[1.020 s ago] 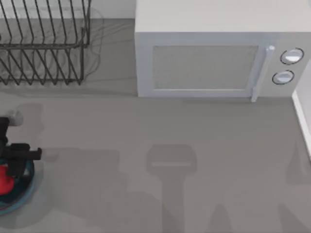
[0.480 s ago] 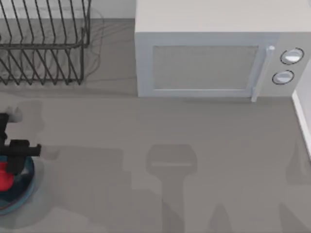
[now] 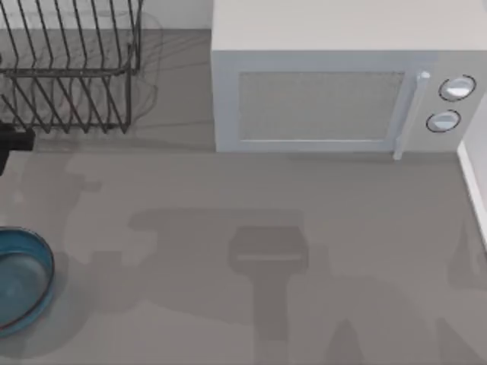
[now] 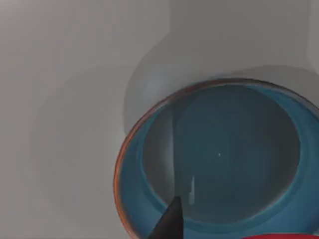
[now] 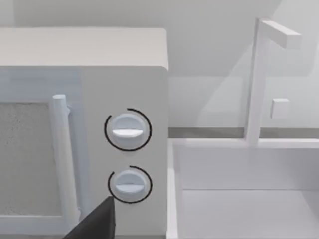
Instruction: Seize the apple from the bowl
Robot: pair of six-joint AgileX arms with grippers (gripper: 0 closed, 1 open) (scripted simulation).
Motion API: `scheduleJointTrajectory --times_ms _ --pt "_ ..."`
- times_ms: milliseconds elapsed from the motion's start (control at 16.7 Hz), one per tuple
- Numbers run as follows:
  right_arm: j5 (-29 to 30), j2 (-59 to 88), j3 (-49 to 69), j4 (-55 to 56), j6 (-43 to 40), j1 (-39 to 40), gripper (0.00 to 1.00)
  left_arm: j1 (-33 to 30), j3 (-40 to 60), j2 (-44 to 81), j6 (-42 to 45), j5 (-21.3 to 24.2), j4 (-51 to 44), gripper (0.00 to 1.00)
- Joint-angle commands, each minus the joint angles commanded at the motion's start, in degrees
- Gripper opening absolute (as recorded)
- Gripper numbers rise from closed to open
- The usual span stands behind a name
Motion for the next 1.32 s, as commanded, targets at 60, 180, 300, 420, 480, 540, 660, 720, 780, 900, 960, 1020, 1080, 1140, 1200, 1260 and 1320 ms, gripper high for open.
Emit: scheduleJointTrajectory --times_ms 60,180,300,420,480,540,660,720,780,900,960,1020,1080,1140,1200,1260,1320 --pt "0.0 0.0 0.0 0.0 0.0 0.0 1.0 -0.1 4.5 -0.4 -0.1 0.0 -5.1 0.0" --pt "0.0 0.0 0.0 0.0 0.0 0.0 1.0 -0.2 12.6 -1.3 -0.2 0.0 -13.9 0.0" --pt "0.0 0.0 0.0 0.0 0.0 0.0 1.0 -0.3 18.8 -2.3 -0.3 0.0 -20.3 0.0" --pt "0.0 0.0 0.0 0.0 0.0 0.0 1.0 -0.4 22.7 -3.2 -0.4 0.0 -24.3 0.0" --pt "0.0 0.0 0.0 0.0 0.0 0.0 1.0 -0.4 23.7 -3.5 -0.4 0.0 -25.4 0.0" --pt "0.0 0.0 0.0 0.0 0.0 0.0 1.0 -0.4 24.3 -3.7 -0.5 0.0 -25.9 0.0" --pt "0.0 0.0 0.0 0.0 0.0 0.0 1.0 -0.4 24.3 -3.7 -0.5 0.0 -25.9 0.0" --pt "0.0 0.0 0.0 0.0 0.0 0.0 1.0 -0.4 24.3 -3.7 -0.5 0.0 -25.9 0.0" --pt "0.0 0.0 0.0 0.0 0.0 0.0 1.0 -0.1 24.1 -3.5 -0.3 0.0 -25.8 0.0" --pt "0.0 0.0 0.0 0.0 0.0 0.0 1.0 -1.0 24.0 -3.1 -1.2 0.0 -25.4 0.0" --pt "0.0 0.0 0.0 0.0 0.0 0.0 1.0 -2.3 23.8 -2.5 -2.5 0.1 -24.9 0.0" --pt "0.0 0.0 0.0 0.0 0.0 0.0 1.0 -4.1 23.4 -1.6 -4.3 0.2 -24.1 0.0" --pt "0.0 0.0 0.0 0.0 0.0 0.0 1.0 -6.7 22.9 -0.7 -6.8 0.3 -23.0 0.0" --pt "0.0 0.0 0.0 0.0 0.0 0.0 1.0 -9.7 22.1 0.2 -9.9 0.5 -21.6 0.0" --pt "0.0 0.0 0.0 0.0 0.0 0.0 1.0 -13.4 21.2 1.2 -13.6 0.6 -20.0 0.0" --pt "0.0 0.0 0.0 0.0 0.0 0.0 1.0 -17.6 20.1 2.2 -17.8 0.8 -18.3 0.0" --pt "0.0 0.0 0.0 0.0 0.0 0.0 1.0 -22.1 19.0 3.3 -22.3 1.0 -16.4 0.0"
